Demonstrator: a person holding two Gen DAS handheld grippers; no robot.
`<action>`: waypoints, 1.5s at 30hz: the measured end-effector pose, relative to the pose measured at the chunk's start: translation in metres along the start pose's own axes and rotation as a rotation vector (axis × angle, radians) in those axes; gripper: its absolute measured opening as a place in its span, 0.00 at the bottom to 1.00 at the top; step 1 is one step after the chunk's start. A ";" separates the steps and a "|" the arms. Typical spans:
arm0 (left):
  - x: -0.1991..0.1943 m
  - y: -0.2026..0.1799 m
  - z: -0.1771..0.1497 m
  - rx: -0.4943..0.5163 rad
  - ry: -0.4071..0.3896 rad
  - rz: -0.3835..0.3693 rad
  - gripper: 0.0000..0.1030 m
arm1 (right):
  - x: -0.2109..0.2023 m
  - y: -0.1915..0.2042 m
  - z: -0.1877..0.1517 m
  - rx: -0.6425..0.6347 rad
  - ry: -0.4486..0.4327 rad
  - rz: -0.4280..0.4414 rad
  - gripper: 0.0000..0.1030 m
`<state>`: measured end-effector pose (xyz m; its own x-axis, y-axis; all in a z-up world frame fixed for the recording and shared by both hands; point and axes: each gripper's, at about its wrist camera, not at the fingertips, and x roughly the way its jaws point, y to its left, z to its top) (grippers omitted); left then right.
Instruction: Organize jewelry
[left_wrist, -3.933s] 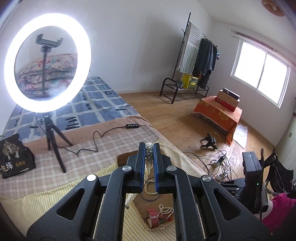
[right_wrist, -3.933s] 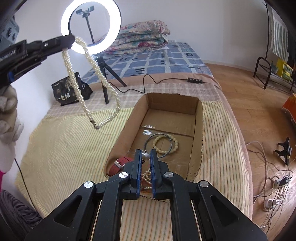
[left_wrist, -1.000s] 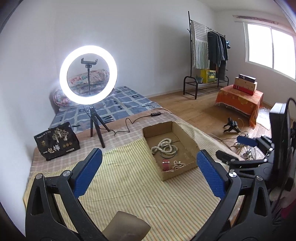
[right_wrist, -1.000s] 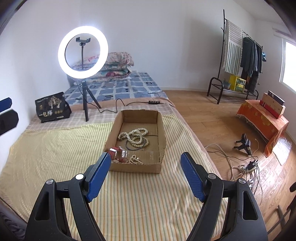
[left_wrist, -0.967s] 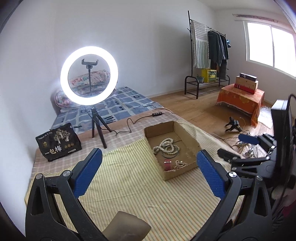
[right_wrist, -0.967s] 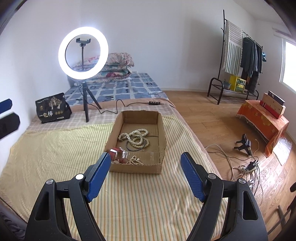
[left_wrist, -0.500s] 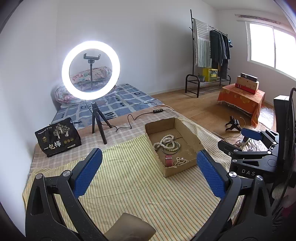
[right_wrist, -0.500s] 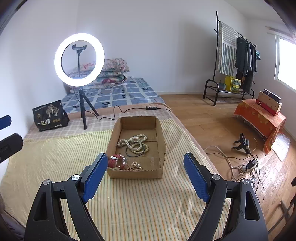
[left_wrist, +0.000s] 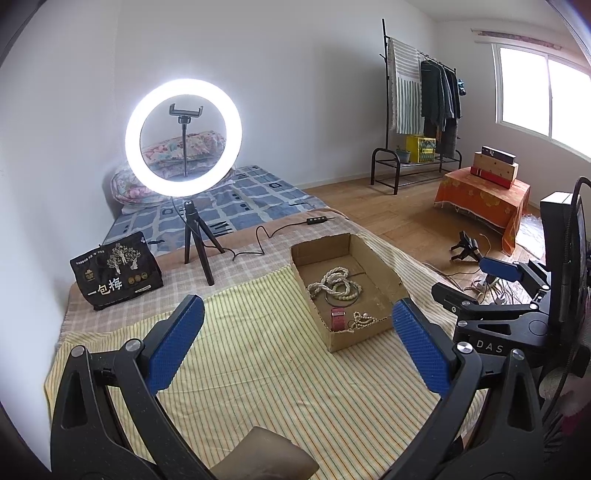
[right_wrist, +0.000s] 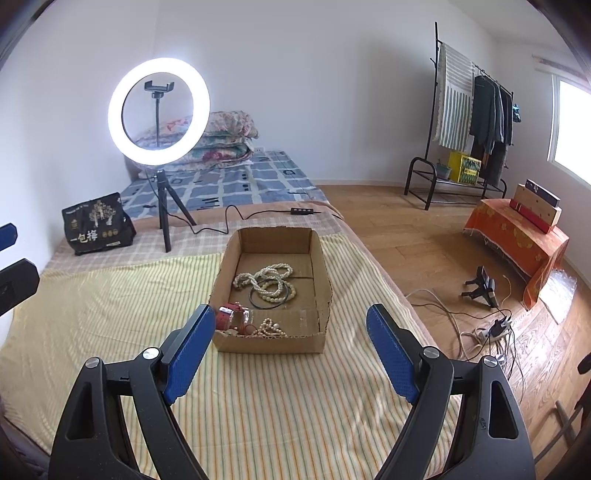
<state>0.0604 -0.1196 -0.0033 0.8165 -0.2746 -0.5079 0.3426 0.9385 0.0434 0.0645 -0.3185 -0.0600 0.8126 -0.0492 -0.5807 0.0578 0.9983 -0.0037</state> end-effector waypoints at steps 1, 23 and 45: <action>0.000 0.000 0.000 0.003 0.001 0.000 1.00 | 0.000 0.000 0.000 0.000 0.002 0.000 0.81; -0.002 -0.007 -0.002 0.018 0.001 -0.007 1.00 | 0.005 -0.001 -0.003 -0.004 0.026 -0.002 0.81; -0.002 -0.007 -0.002 0.016 0.002 -0.011 1.00 | 0.006 0.000 -0.006 -0.005 0.035 0.002 0.81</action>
<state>0.0549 -0.1253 -0.0042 0.8117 -0.2845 -0.5101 0.3592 0.9318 0.0519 0.0658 -0.3184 -0.0678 0.7919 -0.0466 -0.6089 0.0535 0.9985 -0.0068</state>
